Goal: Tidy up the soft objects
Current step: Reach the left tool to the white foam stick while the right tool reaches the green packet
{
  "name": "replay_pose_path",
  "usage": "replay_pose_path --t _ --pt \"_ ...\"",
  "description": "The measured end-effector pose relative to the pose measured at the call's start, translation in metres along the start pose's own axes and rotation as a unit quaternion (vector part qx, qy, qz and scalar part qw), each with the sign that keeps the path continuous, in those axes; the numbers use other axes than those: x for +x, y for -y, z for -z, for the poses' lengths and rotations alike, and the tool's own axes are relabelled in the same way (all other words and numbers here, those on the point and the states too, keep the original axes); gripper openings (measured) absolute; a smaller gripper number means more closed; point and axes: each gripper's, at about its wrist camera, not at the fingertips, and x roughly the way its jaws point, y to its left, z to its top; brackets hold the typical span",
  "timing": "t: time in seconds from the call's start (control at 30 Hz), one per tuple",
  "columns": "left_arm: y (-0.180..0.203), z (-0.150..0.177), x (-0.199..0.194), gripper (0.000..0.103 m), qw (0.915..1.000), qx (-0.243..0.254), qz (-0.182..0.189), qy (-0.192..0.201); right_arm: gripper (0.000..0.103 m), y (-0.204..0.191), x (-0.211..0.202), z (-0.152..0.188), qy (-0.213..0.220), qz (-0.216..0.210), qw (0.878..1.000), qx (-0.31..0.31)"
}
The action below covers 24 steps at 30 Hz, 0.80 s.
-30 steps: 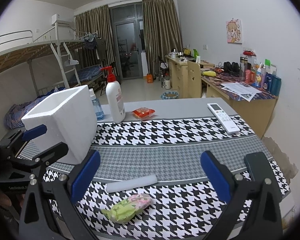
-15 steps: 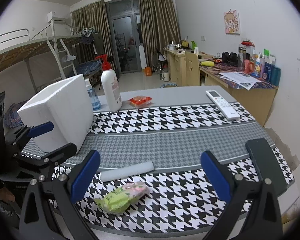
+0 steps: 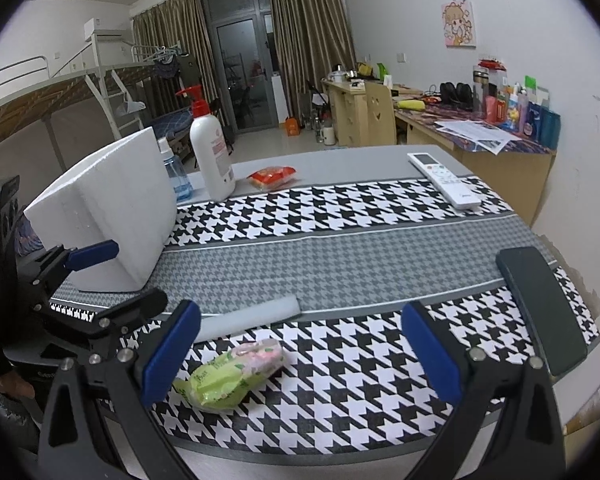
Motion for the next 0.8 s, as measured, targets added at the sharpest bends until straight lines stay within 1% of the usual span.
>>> replay_pose_path --t 0.3,0.53,0.57,0.7,0.8 --pt "0.004 0.003 0.013 0.102 0.9996 0.015 0.015 -0.019 0.102 0.000 0.004 0.009 -0.008 0.000 1.000 -0.006" --pt "0.005 0.006 0.026 0.102 0.9982 0.031 0.031 -0.042 0.102 0.003 0.007 0.018 -0.019 -0.005 1.000 -0.001" --pt "0.005 0.006 0.027 0.101 0.9980 0.030 0.033 -0.045 0.102 0.003 0.008 0.019 -0.022 -0.006 1.000 -0.001" --pt "0.006 0.008 0.036 0.092 0.9958 0.034 0.056 -0.064 0.102 0.004 0.009 0.023 -0.027 -0.006 1.000 -0.001" --pt "0.007 0.011 0.042 0.089 0.9950 0.037 0.057 -0.073 0.102 0.004 0.011 0.025 -0.032 -0.006 0.999 0.001"
